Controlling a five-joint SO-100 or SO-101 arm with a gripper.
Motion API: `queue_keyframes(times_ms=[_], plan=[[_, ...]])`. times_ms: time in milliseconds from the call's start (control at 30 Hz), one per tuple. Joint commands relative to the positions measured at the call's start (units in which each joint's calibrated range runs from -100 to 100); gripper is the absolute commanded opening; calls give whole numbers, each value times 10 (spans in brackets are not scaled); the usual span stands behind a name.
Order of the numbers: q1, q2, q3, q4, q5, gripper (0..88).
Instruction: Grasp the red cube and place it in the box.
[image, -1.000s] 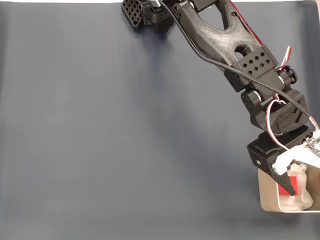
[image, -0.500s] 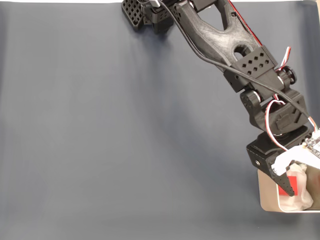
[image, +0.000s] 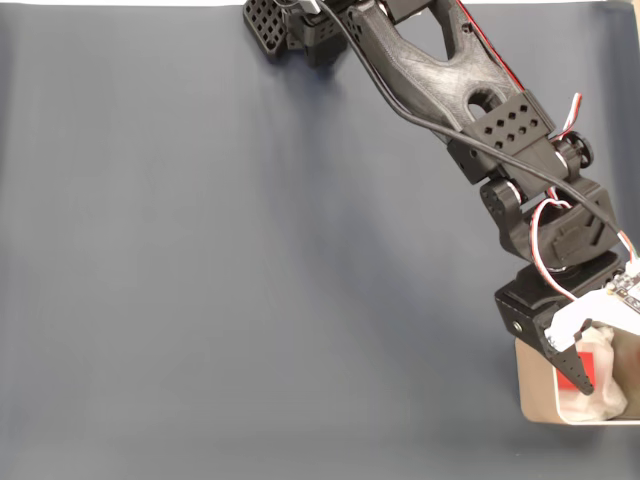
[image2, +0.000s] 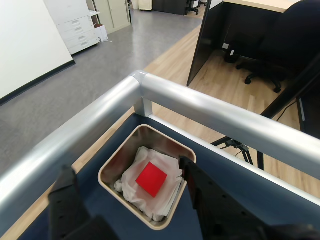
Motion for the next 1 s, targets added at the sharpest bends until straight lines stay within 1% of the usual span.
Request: queue_keyframes(times_ms=[0,100,133,333,433,567,767,967], plan=[[23,-67,20,-15,3,212],[51,-106,61,-22,10,39],[63,-121,74,-22,11,5],[144,-240,183,-22,11,0],[185,-329,275,-22,12,0],[225,-480,449,-22,12,0],[240,-722,722,-23,6,0],[235,-919,935,-16,-2,0]])
